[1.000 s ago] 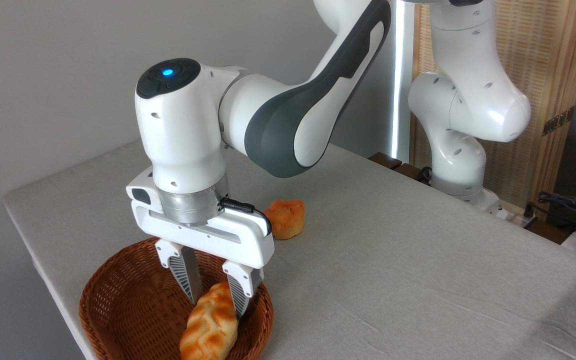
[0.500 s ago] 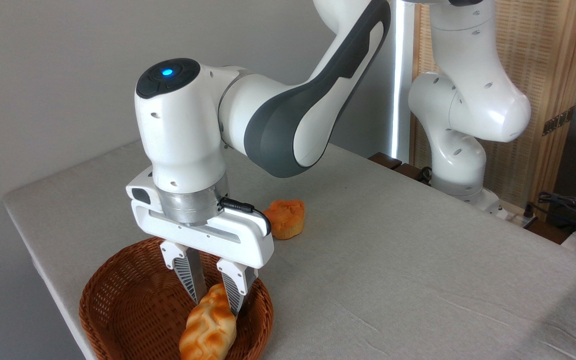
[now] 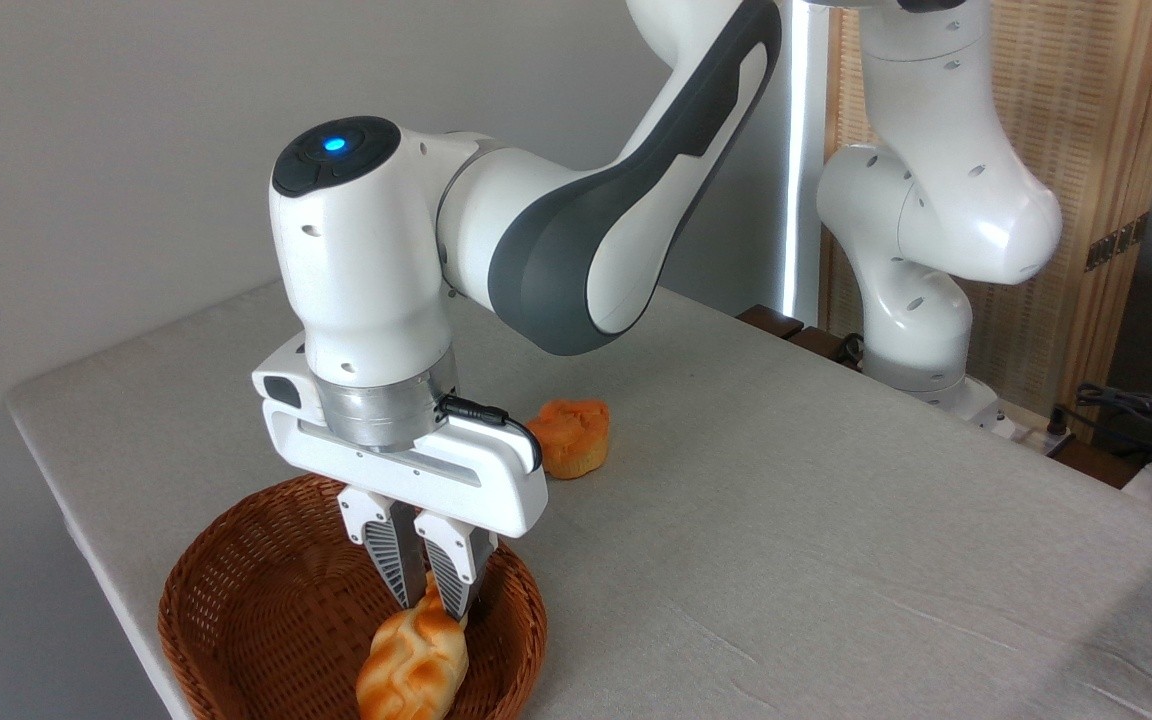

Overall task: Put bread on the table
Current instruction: 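Close the gripper on the braided bread inside the basket, then lift the braided bread out of the basket toward the round bun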

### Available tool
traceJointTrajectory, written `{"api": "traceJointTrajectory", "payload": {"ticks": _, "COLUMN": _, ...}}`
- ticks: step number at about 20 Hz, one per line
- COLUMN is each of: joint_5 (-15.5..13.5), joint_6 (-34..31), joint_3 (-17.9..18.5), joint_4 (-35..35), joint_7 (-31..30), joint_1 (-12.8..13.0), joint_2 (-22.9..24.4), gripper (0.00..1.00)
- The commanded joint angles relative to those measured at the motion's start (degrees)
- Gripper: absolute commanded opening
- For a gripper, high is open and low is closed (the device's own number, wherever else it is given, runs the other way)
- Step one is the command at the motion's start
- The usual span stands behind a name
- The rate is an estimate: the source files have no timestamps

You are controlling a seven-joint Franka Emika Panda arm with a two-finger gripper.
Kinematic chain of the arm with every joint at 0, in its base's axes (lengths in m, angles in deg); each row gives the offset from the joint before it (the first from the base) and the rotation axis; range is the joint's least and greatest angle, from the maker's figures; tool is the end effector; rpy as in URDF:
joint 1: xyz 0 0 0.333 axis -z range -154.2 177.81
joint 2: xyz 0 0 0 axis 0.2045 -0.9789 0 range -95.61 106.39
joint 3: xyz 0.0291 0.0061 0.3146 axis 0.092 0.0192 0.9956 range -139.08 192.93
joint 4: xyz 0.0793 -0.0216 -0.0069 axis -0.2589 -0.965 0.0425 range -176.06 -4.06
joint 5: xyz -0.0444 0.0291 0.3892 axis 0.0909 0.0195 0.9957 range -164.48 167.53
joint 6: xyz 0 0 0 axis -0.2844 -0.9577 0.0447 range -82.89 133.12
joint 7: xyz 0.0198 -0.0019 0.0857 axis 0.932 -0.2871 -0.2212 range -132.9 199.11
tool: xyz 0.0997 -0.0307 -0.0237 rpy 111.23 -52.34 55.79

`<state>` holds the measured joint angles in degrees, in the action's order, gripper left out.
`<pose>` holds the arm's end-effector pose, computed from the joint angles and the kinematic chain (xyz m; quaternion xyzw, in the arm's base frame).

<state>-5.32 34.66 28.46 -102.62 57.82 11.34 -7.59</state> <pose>0.6234 0.0141 0.4262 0.9839 -0.1713 0.0204 0.0471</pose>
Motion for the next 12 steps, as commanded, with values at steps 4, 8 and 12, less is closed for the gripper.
{"api": "traceJointTrajectory", "payload": {"ticks": 4, "joint_5": -3.07, "joint_6": 1.23, "joint_3": 0.04, "joint_4": 2.35, "joint_7": 1.04, "joint_1": -0.24, "joint_2": 1.11, "gripper": 0.06}}
{"api": "traceJointTrajectory", "payload": {"ticks": 8, "joint_5": -7.04, "joint_6": -0.7, "joint_3": 0.57, "joint_4": 5.96, "joint_7": 0.87, "joint_1": -0.33, "joint_2": 1.9, "gripper": 0.06}}
{"api": "traceJointTrajectory", "payload": {"ticks": 12, "joint_5": -8.98, "joint_6": -7.19, "joint_3": 0.75, "joint_4": 9.21, "joint_7": 1.22, "joint_1": -0.42, "joint_2": 4.09, "gripper": 0.06}}
